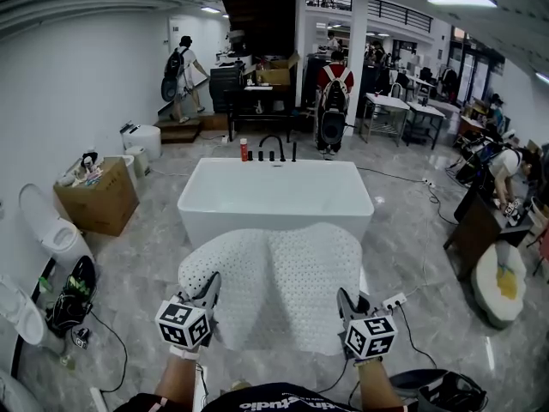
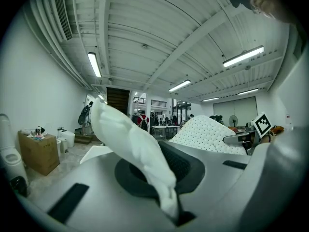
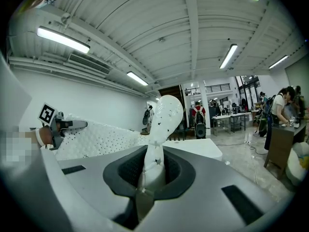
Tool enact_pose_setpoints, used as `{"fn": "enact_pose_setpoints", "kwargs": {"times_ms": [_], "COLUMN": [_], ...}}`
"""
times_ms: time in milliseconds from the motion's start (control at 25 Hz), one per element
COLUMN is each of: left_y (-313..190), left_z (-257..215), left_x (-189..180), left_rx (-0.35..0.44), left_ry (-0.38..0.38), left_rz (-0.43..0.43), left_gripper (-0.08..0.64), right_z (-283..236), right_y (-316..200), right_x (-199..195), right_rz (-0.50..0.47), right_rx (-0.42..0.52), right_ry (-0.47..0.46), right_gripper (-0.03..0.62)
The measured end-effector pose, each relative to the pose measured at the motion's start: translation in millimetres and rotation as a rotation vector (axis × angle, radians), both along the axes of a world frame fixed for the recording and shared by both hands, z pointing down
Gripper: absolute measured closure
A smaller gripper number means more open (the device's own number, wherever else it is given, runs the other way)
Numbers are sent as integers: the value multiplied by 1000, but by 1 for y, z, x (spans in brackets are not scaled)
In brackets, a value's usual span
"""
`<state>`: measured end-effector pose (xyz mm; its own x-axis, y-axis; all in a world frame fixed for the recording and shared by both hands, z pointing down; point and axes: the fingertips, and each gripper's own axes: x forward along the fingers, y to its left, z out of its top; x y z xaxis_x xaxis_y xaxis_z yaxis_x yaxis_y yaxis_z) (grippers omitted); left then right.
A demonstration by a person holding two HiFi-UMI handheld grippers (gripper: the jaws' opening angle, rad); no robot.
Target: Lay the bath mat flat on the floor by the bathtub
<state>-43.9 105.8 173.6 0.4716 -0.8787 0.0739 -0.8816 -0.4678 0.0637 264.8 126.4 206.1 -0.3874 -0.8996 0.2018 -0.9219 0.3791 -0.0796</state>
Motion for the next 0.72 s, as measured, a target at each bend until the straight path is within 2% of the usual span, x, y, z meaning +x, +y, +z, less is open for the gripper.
{"fn": "enact_pose_setpoints", "kwargs": {"times_ms": [480,720], "left_y": [17,1], "left_z": [5,13], "left_x": [22,5], "left_rx": [-13,-28], "left_ry": [-7,-15], "left_rz": [-34,-25], "left_gripper": [537,537], "right_z": [4,7], "right_y": [6,-5], "right_x": [27,7], "right_rz": [-11,-25], "right_rx": [-9,-19], "right_ry": [-21,-30], "right_gripper": [548,548]}}
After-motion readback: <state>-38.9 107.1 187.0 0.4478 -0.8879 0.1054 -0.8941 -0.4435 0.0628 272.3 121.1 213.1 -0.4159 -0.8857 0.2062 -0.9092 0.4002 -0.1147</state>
